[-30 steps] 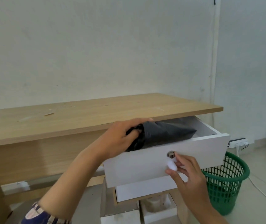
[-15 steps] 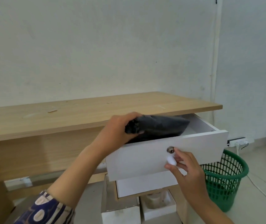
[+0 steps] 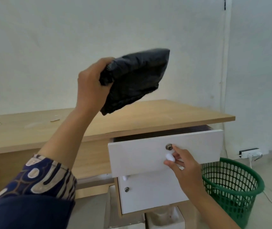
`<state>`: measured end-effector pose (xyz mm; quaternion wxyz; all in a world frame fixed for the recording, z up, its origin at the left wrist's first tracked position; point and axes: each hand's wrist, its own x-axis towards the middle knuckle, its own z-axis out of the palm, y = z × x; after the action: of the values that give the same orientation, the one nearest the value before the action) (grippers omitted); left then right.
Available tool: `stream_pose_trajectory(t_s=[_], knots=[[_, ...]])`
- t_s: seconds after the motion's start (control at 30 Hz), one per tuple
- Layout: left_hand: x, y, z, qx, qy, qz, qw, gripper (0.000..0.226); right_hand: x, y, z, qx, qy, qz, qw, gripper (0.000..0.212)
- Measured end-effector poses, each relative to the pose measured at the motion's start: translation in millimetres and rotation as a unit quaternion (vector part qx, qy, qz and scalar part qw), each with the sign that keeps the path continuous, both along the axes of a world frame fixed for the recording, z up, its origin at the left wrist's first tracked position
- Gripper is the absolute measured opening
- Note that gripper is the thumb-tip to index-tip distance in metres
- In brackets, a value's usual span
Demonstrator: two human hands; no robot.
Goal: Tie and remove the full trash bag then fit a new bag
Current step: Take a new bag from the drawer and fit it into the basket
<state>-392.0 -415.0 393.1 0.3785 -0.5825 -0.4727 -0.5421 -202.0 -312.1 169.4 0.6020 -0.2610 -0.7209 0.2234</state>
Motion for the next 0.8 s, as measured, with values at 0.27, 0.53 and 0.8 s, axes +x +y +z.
stream_pose_trajectory(t_s=[0.27,0.53,0.8], knots=[[-11.3,35.5,-53.6,-0.2,0.064,0.03,0.977,0.042,-12.6,20.9,11.5,-0.041,0.029,0.036,0.998,0.046],[-10.8,44.0,-70.2,-0.368,0.021,-0.01,0.93,0.046,-20.2,42.5,13.0,-0.057,0.02,0.043,0.997,0.034],[-11.7,40.7,-70.6,-0.382,-0.004,-0.034,0.924,0.05,-39.3,61.6,20.2,-0.154,0.046,0.033,0.986,0.014]])
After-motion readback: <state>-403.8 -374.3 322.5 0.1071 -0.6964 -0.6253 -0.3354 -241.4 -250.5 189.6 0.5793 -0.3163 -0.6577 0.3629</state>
